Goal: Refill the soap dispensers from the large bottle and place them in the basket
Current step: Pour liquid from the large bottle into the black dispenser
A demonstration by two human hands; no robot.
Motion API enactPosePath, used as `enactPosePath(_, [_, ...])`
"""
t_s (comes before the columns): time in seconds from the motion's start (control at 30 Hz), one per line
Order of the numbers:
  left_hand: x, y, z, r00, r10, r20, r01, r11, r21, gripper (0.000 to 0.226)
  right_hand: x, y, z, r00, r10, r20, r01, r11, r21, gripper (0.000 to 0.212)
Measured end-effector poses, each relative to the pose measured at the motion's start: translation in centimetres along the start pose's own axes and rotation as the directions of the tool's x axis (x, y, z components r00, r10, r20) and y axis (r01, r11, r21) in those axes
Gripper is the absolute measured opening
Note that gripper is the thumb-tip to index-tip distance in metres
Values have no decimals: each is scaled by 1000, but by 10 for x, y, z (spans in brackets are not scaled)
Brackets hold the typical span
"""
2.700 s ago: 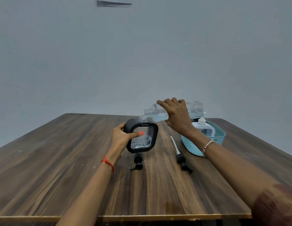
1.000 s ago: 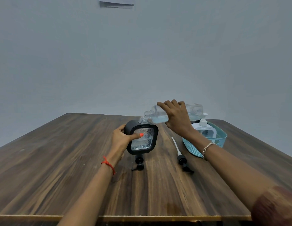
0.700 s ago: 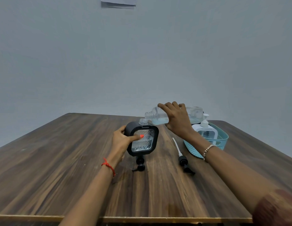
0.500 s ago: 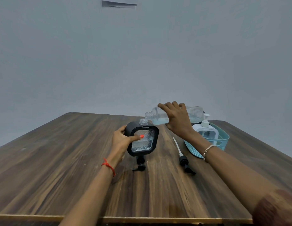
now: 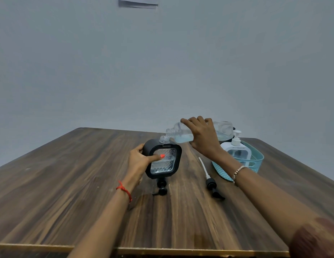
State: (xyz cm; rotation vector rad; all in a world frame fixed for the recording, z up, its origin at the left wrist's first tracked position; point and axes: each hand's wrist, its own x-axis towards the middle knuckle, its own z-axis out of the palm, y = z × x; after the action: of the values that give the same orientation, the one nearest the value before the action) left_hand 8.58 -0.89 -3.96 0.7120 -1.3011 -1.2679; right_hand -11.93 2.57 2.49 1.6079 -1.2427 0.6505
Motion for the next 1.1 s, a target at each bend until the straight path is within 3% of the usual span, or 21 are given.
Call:
enactPosePath(0.27, [0,0,-1,1000,7,3,-7,1000,-16,43,-1,-1,3,999,36,8,-37,999,38,81])
enactPosePath(0.43, [2,-3,-3,1000,3,8,-3,999,-33,41,-1,-5,0,981,147,124,-173,957,234,73])
enactPosePath(0.57, [5,-2,-5,1000,-3,22,4,998,-57,40,2,-5,-4,904,329,271,-427,695,579,78])
enactPosePath(0.7, [9,0,-10,999,2,32,1,998,-65,41,-2,2,-4,746,494,447,-641,353,681,74])
enactPosePath(0.77, [11,1,-13,999,1,35,2,998,-66,40,-8,6,-1,679,482,554,-690,160,706,68])
enactPosePath(0.83, [13,2,-15,999,3,38,0,998,-62,40,-14,6,4,654,449,608,-694,37,719,65])
enactPosePath(0.93, [15,2,-18,999,5,34,-3,998,-58,39,-19,1,16,634,434,640,-698,-36,715,72])
enactPosePath(1.1, [16,1,-22,999,9,34,-8,999,-46,40,-28,-1,25,605,433,667,-718,-64,693,69])
